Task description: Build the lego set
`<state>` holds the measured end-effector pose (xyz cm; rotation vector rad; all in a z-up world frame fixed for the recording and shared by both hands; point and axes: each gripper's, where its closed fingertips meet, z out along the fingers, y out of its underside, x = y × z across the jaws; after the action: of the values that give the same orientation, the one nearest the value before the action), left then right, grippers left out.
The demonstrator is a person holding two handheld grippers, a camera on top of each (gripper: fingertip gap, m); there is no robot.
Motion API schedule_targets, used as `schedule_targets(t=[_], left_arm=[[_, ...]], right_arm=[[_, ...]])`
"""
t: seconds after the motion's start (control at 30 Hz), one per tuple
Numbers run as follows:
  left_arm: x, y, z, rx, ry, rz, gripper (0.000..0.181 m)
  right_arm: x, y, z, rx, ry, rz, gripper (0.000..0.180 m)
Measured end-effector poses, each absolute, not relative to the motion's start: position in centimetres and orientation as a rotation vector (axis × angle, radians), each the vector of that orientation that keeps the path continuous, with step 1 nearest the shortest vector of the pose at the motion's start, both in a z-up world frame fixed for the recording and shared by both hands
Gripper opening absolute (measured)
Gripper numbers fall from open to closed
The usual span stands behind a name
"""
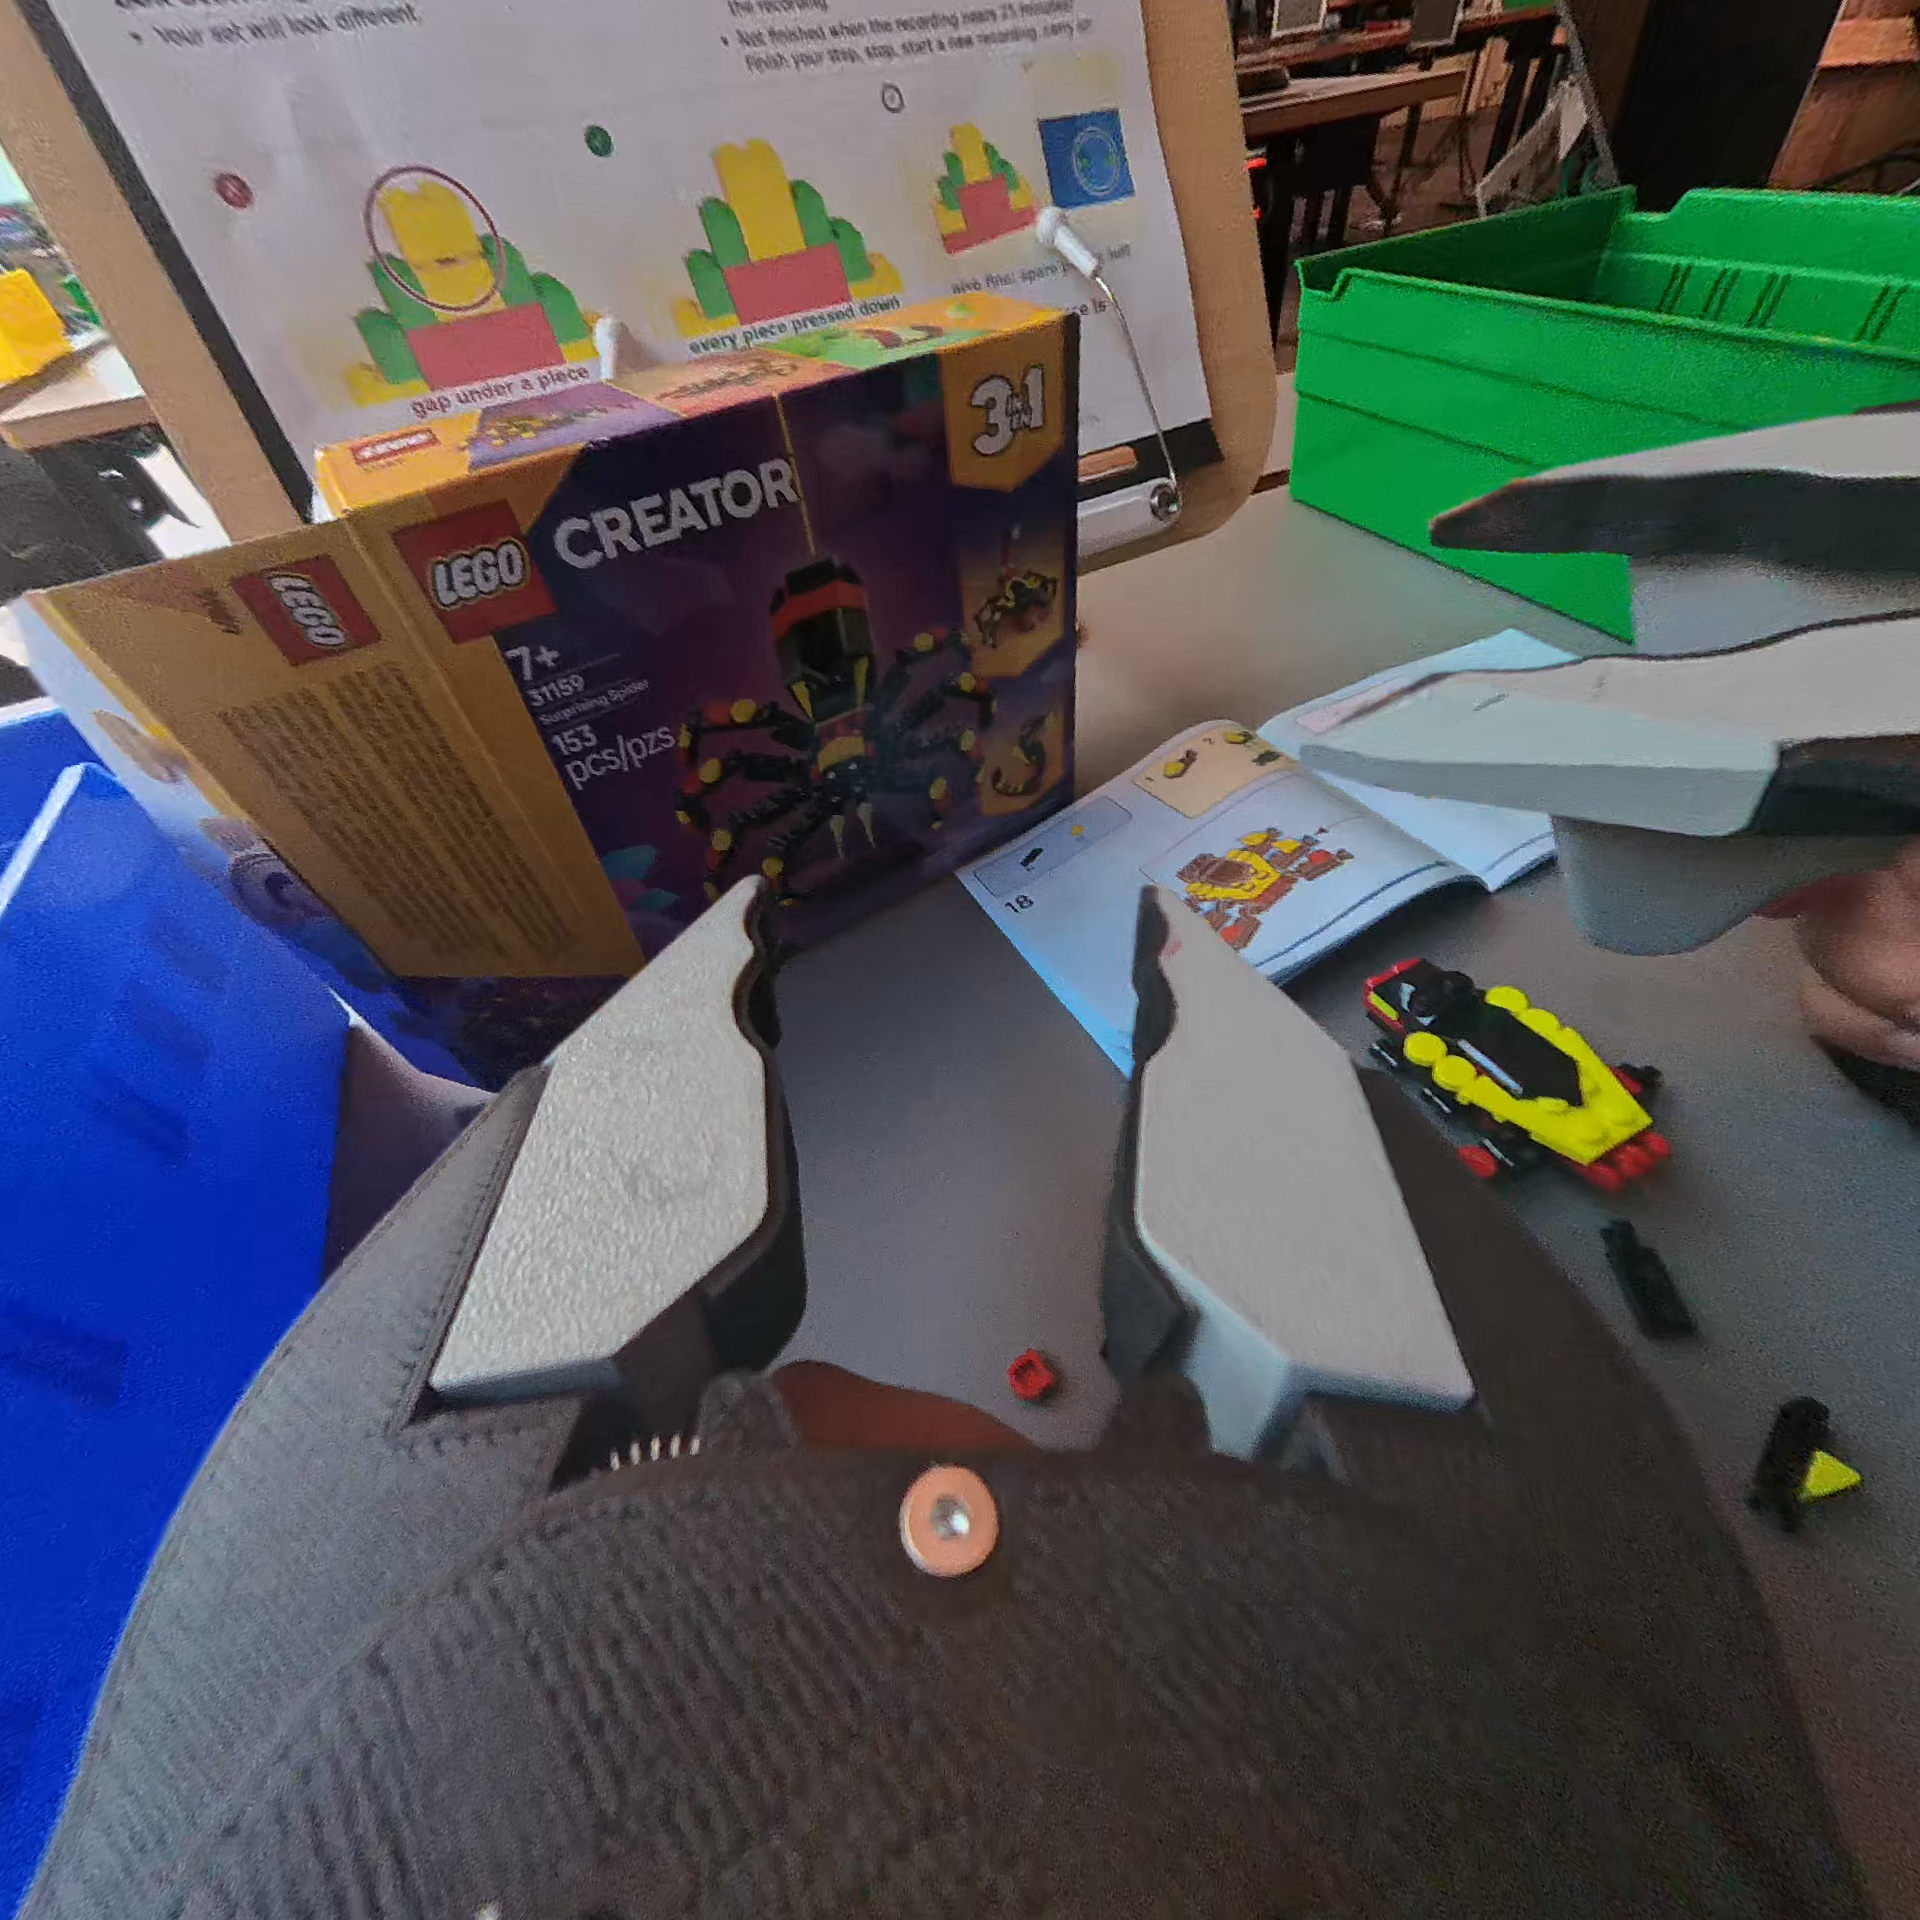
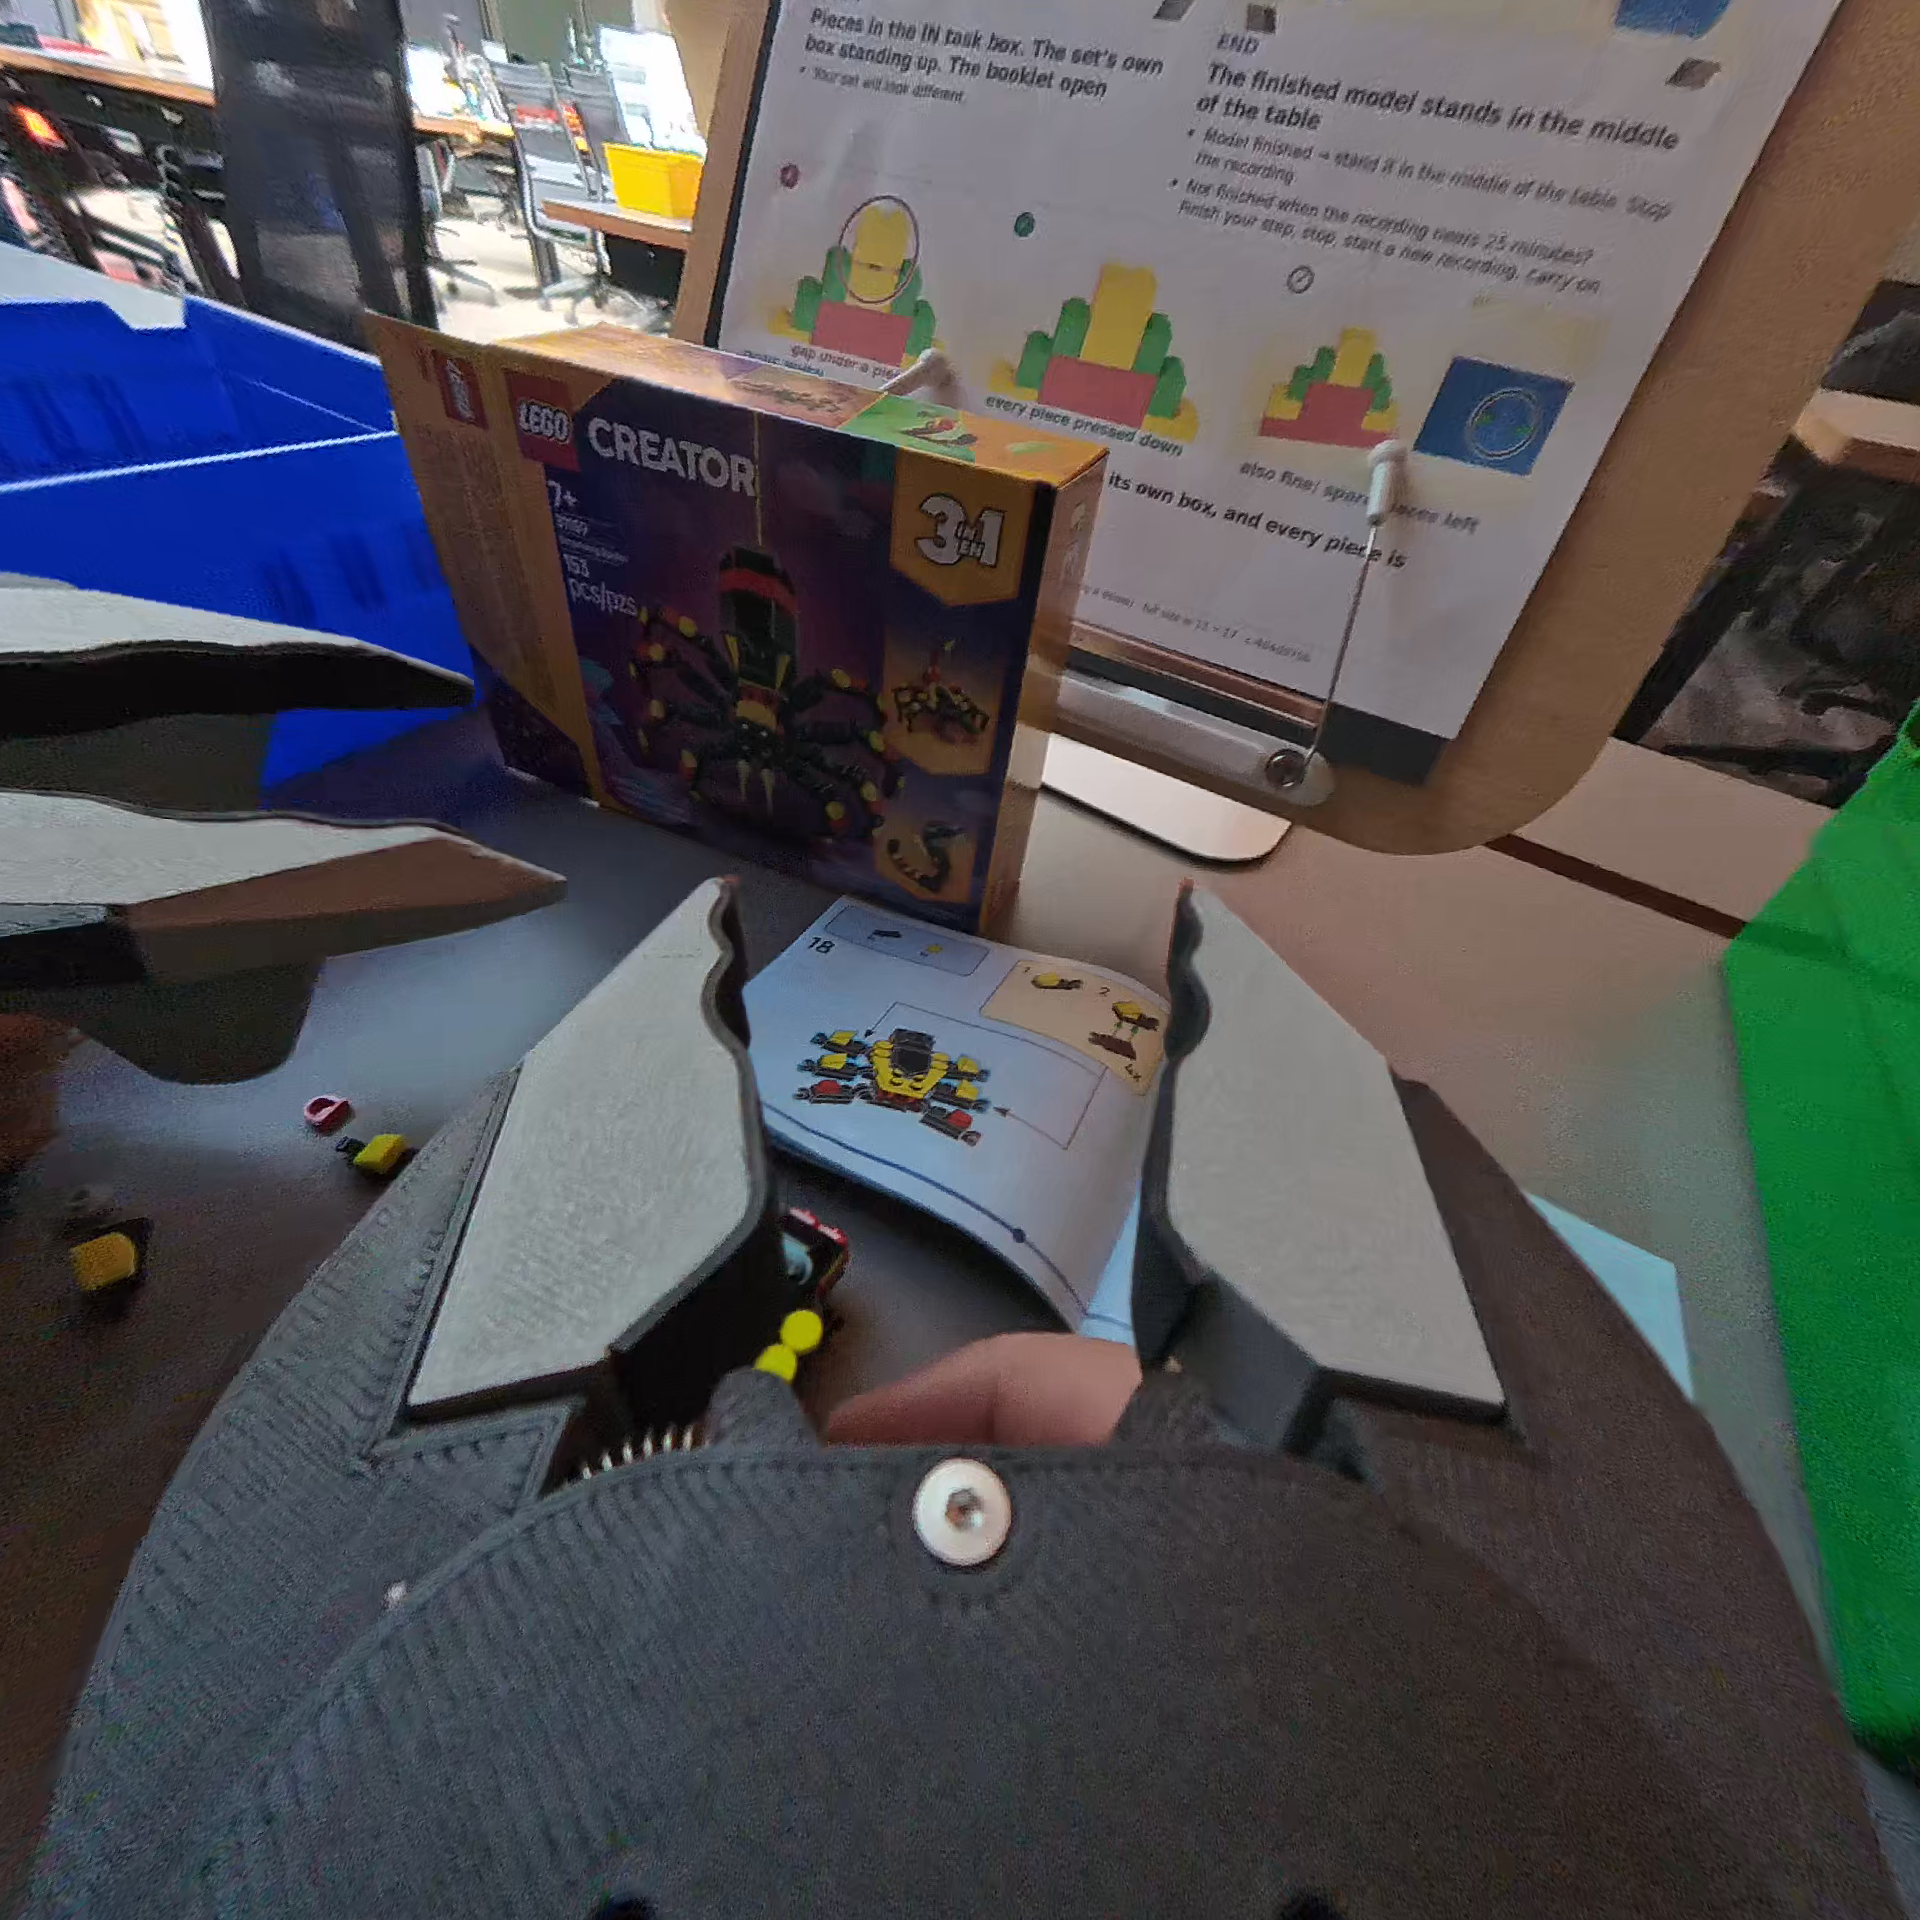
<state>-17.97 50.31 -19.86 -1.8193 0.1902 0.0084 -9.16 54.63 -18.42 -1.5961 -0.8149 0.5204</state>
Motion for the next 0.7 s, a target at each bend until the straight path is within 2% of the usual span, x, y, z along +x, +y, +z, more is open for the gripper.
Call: schedule_targets(t=[0.23, 0.4, 0.47, 0.57, 0.7], left_arm=[[-19.2, 50.6, -19.1, -1.776, 0.137, 0.007, 0.067], [-19.6, 50.2, -18.1, -1.749, 0.141, 0.022, 0.066], [-19.6, 49.9, -17.0, -1.713, 0.167, 0.072, 0.067], [-19.5, 49.0, -14.2, -1.620, 0.180, 0.096, 0.066], [-20.9, 48.4, -12.4, -1.514, 0.134, 0.132, 0.060]], right_arm=[[-9.5, 54.7, -18.9, -1.595, -0.793, 0.578, 0.084], [-8.5, 54.4, -16.9, -1.538, -0.745, 0.552, 0.082], [-8.0, 55.0, -16.9, -1.517, -0.739, 0.460, 0.076], [-7.0, 55.7, -16.1, -1.493, -0.719, 0.416, 0.083], [-4.0, 56.7, -15.0, -1.463, -0.645, 0.395, 0.075]])
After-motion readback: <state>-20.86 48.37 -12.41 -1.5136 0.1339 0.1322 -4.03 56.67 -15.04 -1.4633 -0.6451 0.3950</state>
